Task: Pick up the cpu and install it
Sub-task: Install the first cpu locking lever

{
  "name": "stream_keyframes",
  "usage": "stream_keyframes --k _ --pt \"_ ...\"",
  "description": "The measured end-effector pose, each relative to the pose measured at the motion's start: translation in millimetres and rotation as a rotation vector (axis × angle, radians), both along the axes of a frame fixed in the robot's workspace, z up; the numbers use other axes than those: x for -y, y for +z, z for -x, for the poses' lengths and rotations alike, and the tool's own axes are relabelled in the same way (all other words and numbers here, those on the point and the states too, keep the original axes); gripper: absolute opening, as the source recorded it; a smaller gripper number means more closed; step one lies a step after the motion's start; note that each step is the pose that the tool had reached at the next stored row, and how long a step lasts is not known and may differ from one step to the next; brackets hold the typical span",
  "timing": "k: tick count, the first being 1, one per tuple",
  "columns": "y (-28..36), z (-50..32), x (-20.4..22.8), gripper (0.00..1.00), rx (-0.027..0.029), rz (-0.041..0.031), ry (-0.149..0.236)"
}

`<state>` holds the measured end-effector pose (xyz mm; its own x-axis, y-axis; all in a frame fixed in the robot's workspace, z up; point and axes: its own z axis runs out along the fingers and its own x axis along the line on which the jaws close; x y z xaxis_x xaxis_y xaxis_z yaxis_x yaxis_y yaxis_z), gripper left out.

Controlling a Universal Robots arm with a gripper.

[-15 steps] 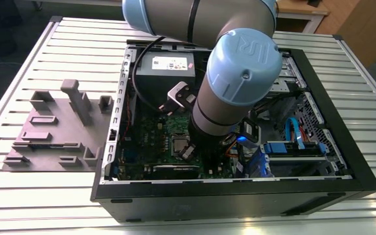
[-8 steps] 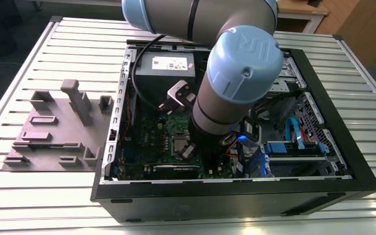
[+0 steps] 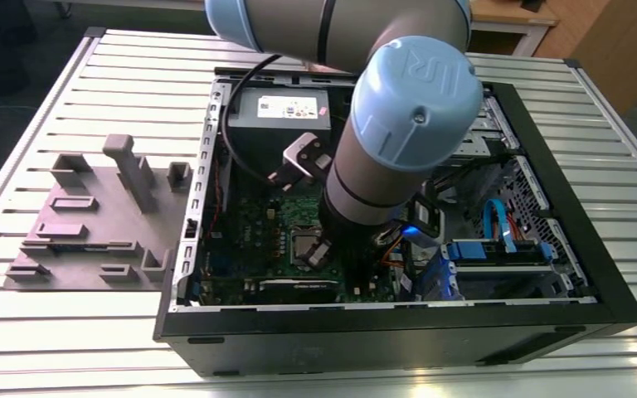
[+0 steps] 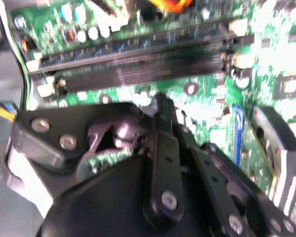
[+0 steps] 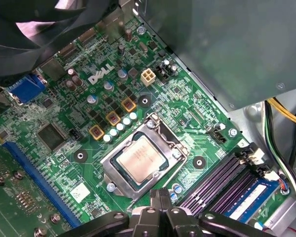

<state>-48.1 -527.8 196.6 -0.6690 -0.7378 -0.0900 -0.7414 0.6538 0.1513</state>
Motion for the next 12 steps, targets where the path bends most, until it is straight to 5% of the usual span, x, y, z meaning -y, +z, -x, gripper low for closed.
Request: stream_keyframes --k 5,12 --pt "1.7 2.0 -0.4 0.10 -0.0001 0.0001 0.000" --pt "12.0 2.8 -0.7 0.10 0.0000 -0.0001 0.000"
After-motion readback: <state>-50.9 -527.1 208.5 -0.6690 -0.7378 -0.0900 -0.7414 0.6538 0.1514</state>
